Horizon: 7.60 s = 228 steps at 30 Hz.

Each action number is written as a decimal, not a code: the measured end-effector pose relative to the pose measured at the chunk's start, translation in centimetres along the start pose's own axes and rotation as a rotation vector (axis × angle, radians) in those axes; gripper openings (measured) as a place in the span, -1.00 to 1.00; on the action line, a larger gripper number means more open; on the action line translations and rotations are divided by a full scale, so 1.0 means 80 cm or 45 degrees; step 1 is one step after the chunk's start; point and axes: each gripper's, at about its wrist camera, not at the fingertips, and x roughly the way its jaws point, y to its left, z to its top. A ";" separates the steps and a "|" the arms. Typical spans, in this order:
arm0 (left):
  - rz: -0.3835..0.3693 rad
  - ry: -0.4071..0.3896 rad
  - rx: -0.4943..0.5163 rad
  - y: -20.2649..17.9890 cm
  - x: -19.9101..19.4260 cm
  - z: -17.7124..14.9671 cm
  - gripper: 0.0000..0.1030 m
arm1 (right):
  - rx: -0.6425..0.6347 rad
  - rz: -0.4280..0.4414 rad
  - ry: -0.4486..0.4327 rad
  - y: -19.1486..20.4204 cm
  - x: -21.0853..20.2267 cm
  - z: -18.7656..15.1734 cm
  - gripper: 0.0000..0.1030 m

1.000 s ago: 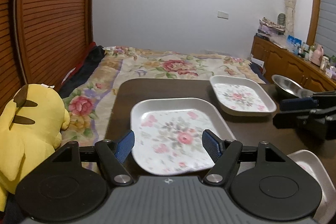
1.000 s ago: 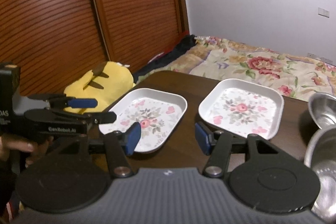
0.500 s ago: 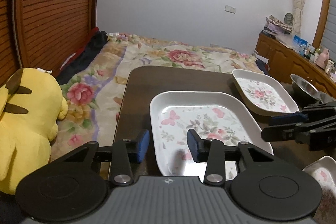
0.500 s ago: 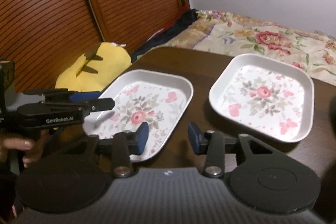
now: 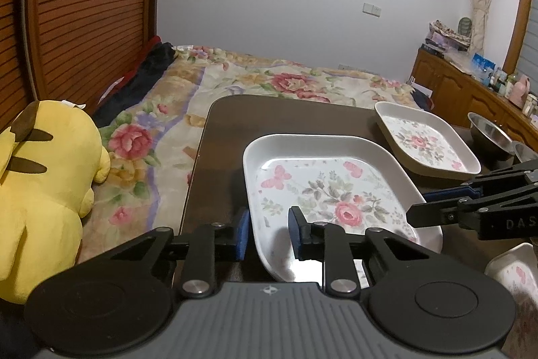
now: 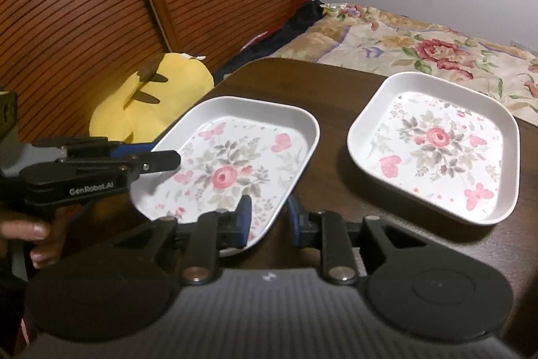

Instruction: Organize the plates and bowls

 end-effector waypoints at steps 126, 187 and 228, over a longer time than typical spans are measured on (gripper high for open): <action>-0.146 0.045 0.158 -0.175 -0.117 -0.100 -0.54 | 0.186 -0.179 -0.305 -0.031 -0.201 -0.196 -0.72; -0.136 -0.233 0.304 -0.198 -0.126 0.012 0.75 | 0.038 -0.240 -0.556 -0.050 -0.254 -0.075 0.75; -0.160 0.090 0.155 -0.145 0.116 0.099 -0.30 | 0.155 -0.214 0.060 -0.170 -0.058 0.036 -0.50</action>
